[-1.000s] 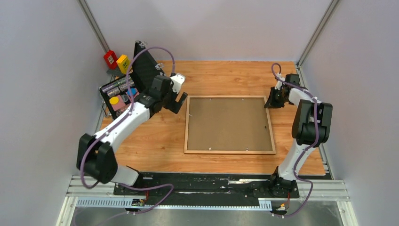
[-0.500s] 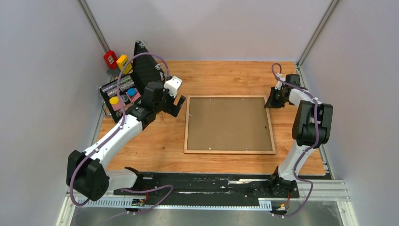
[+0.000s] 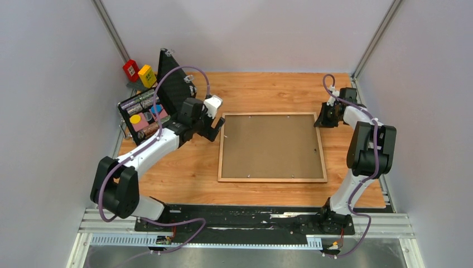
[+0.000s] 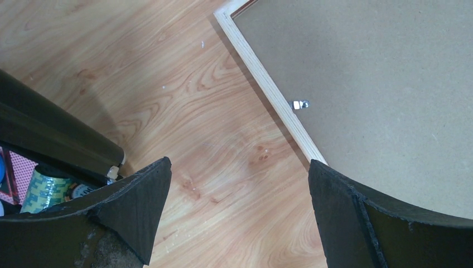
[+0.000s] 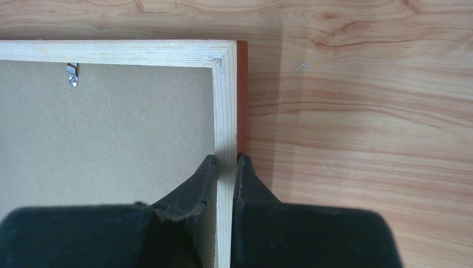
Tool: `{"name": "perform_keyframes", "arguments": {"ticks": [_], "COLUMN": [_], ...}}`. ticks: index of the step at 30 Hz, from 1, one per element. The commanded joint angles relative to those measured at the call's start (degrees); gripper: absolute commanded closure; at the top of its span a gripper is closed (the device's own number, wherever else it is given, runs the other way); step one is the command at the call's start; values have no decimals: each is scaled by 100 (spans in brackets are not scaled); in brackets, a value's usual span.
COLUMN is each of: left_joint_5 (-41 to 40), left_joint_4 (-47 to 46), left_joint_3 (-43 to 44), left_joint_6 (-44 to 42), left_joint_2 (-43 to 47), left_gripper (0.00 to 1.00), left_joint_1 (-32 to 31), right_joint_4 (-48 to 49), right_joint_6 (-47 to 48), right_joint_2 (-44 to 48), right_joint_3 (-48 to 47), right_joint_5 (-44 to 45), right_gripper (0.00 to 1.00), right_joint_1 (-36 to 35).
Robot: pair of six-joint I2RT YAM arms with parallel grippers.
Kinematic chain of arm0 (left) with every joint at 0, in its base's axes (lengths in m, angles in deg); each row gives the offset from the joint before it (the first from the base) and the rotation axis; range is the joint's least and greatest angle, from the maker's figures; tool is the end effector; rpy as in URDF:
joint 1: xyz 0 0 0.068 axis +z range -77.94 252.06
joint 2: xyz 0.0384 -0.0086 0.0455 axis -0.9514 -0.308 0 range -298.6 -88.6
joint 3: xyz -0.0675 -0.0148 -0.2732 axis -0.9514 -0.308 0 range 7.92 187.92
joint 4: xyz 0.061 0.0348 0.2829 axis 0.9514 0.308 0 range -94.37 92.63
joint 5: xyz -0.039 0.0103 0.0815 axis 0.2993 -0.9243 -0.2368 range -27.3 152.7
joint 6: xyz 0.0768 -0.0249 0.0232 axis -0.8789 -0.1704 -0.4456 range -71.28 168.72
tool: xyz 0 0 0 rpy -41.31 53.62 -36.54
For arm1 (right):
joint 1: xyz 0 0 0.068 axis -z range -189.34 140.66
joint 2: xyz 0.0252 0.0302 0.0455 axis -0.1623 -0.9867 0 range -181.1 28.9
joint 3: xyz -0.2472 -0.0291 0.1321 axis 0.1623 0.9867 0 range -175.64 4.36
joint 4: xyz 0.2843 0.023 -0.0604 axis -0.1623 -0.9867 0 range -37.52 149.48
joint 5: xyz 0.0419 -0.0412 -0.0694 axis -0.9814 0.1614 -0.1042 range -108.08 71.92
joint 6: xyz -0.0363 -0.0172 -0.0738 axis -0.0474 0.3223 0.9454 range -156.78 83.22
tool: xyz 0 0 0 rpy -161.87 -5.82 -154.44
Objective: Put the photo into the frame
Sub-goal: Install the photo frame at the center of the board.
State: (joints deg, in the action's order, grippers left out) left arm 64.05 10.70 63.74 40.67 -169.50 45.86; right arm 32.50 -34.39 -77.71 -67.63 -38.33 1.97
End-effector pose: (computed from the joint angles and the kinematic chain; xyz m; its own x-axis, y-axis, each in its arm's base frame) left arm 0.3274 -0.1631 0.2251 -0.5089 0.4066 -0.7588 0.5342 0.8404 0.0921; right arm 0.4248 -0.0590 0.1416 -0.8628 0.1326 -0.4879 -0.0135 0.9586 0.2844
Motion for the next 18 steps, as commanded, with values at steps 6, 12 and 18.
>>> {"name": "perform_keyframes", "arguments": {"ticks": [6,12,18], "left_joint_5": [101,-24,-44], "left_joint_4": [-290,140,685], "left_joint_3": [407,999,1803], "left_joint_6": [202,523,899], "left_joint_2": [-528,-1274,-2253], "left_gripper": [0,0,0], "left_joint_1": [9,-6,-34], "right_joint_4": [413,431,447], "right_joint_6": [-268,-266,-266], "right_joint_2": [353,278,145], "right_joint_3": [-35,-19,3], "right_joint_5": [-348,-315,-274], "right_gripper": [99,100,100], "right_joint_1": [-15,-15,-6]}}
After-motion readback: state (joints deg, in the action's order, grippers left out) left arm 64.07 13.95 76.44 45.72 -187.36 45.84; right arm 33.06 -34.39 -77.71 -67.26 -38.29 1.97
